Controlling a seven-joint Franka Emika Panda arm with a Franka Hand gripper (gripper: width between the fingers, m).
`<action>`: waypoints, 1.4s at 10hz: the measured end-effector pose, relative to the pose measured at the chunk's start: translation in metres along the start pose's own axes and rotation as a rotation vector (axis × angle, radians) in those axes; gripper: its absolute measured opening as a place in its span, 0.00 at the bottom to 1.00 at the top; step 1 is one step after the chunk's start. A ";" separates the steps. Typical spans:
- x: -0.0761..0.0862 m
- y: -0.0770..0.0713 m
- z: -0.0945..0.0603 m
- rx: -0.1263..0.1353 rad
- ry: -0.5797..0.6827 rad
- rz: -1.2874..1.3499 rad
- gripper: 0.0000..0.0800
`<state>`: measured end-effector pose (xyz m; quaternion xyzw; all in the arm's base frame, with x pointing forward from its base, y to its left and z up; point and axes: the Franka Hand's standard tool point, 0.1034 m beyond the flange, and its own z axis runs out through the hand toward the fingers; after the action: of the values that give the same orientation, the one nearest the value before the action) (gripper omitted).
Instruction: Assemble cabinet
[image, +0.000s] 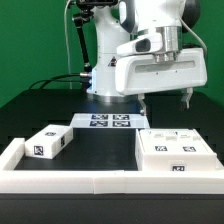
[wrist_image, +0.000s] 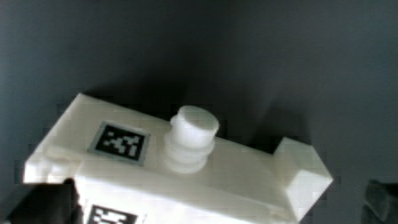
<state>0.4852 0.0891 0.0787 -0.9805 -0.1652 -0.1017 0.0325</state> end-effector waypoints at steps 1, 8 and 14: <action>-0.004 0.004 0.005 0.006 -0.008 0.103 1.00; -0.010 0.006 0.028 0.020 0.021 0.355 1.00; 0.004 0.011 0.072 0.034 0.050 0.327 1.00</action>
Offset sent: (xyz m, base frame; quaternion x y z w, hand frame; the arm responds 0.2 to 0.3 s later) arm 0.0000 0.0000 0.0000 0.0000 0.0000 0.1296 0.9916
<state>0.5061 0.0867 0.0084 -0.9908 -0.0045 -0.1166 0.0692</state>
